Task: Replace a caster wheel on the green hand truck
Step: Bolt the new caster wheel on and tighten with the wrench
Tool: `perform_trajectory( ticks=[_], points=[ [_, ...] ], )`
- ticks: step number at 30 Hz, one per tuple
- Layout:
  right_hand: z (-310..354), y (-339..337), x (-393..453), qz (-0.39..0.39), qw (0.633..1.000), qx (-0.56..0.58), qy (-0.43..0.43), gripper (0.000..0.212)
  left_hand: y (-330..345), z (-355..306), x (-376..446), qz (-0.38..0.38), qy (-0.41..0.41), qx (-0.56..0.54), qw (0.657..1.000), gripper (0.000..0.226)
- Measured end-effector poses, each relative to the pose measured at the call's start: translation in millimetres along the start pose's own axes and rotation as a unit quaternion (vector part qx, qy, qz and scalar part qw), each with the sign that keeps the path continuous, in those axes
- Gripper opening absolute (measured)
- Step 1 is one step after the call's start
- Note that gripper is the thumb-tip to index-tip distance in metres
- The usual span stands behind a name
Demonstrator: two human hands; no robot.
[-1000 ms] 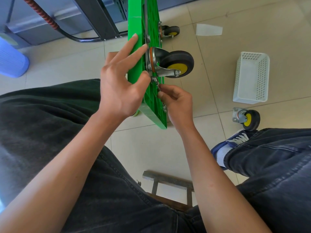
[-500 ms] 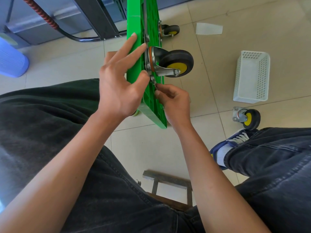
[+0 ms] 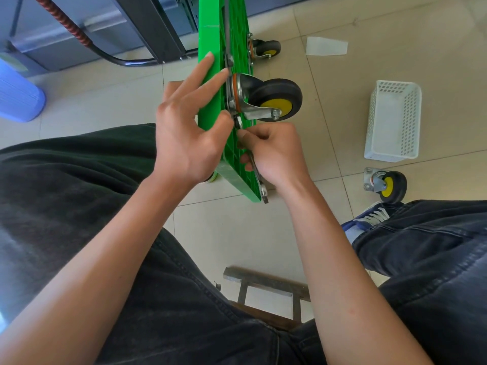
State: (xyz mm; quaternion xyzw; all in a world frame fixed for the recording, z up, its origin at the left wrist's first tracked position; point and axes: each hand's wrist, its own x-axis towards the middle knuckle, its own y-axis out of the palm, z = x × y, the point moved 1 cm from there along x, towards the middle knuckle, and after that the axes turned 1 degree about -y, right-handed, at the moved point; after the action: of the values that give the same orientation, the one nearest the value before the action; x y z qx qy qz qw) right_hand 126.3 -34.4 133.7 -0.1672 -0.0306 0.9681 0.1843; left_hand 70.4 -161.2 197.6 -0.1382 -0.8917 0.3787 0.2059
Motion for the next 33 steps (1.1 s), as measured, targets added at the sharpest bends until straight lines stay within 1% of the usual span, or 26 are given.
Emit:
perform_trajectory(
  ticks=[3,8,11,14,18,23,25,33],
  points=[
    [-0.3,-4.1,-0.4,0.012,0.999,0.024,0.017,0.019,0.1,0.0,0.3,0.002,0.0,0.002,1.0,0.056],
    [-8.1,-10.5,5.4,0.022,0.995,0.069,0.064,0.009,-0.6,-0.7,-0.1,0.002,0.002,0.0,1.0,0.055],
    [-17.9,-11.2,9.3,0.019,0.994,0.083,0.074,0.01,-0.5,-1.0,0.0,0.003,0.002,0.001,1.0,0.055],
    [-27.1,-9.9,13.3,0.007,0.995,0.076,0.06,0.015,-0.7,-1.1,0.2,0.004,0.003,0.001,1.0,0.055],
    [-37.5,-6.0,18.5,-0.032,0.996,0.082,0.022,0.019,-0.7,-1.1,0.1,0.001,0.003,-0.003,1.0,0.055],
    [-48.6,2.9,18.0,-0.063,0.993,0.094,-0.016,0.024,-0.7,-0.5,0.4,0.001,0.006,-0.003,1.0,0.055],
    [-52.1,7.8,16.5,-0.07,0.991,0.113,-0.029,0.025,-0.7,0.0,0.4,0.0,0.006,-0.003,1.0,0.055],
    [-59.6,16.0,12.7,-0.07,0.986,0.149,-0.03,0.027,-0.3,-0.4,0.5,0.001,0.006,-0.005,1.0,0.055]
  ],
)
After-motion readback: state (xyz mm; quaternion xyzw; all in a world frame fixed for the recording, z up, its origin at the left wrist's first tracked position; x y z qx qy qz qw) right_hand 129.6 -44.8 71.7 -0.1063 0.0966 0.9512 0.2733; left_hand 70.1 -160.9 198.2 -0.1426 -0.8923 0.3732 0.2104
